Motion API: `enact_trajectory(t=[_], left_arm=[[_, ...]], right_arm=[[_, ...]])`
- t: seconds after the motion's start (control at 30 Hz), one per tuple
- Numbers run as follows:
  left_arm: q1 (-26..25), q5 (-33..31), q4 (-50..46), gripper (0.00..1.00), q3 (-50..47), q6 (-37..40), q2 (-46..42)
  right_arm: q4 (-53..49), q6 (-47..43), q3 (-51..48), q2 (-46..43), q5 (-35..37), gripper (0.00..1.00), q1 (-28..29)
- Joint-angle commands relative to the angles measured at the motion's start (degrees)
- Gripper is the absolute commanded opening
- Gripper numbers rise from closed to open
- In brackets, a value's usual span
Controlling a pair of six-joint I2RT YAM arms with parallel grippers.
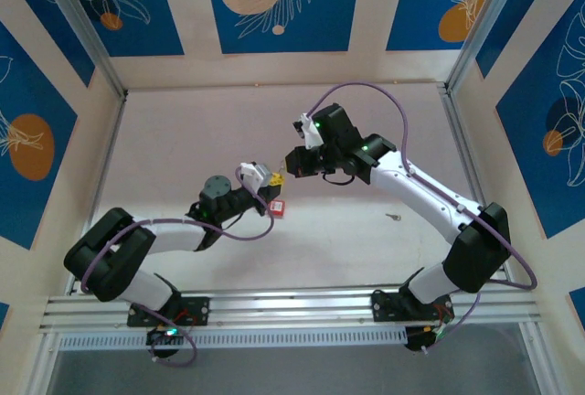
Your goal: Unlock with the key
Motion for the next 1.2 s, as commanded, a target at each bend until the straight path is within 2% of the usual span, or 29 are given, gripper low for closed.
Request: enact_trajectory(t=[0.0,0.27,0.37,0.5,0.63,0.8,0.97,1.07,1.13,1.17], left_arm=[[-0.5,0.5,0.9,0.00,0.9,-0.2,-1.4],[-0.5,-2.1,-3.4,0.00,1.6,-0.5,-3.7],[-0.5,-5.8,-12.8,0.00,3.8,1.5,-6.2],[-0.6,-11.0,-30.4,0.00,8.9,9.6,-10.6],[-0.6,-13.7,-41.0,0.00,12.5,17.0,-13.9],[-0.7,-16.1,-48.2,0.00,15.4,24.3,-16.0],[-1.0,-18.3,-47.9,0.00,14.8,33.0,-17.8],[-1.7,-20.0,-46.7,0.00,14.0,39.8,-18.2],[-2.6,-21.2,-45.2,0.00,13.5,44.3,-18.0],[-3.2,-22.2,-43.9,0.00,13.2,46.9,-17.8]], right_arm=[[0.3,0.5,-0.8,-1.7,-1.1,0.00,0.5],[0.0,0.7,-1.3,-2.3,-0.4,0.00,0.5],[0.0,1.1,-1.7,-2.8,0.3,0.01,0.1],[0.5,2.1,-2.6,-3.1,0.5,0.04,-0.6],[1.4,3.0,-3.1,-2.9,0.0,0.06,-1.0],[2.3,4.4,-2.9,-2.8,-0.6,0.17,-1.1],[4.1,6.7,-4.3,-3.7,-2.3,0.35,-2.3],[7.5,9.4,-7.1,-4.7,-6.3,0.41,-4.8],[12.4,11.9,-10.2,-5.5,-11.6,0.46,-7.3],[15.2,13.7,-12.1,-5.6,-14.8,0.51,-8.7]])
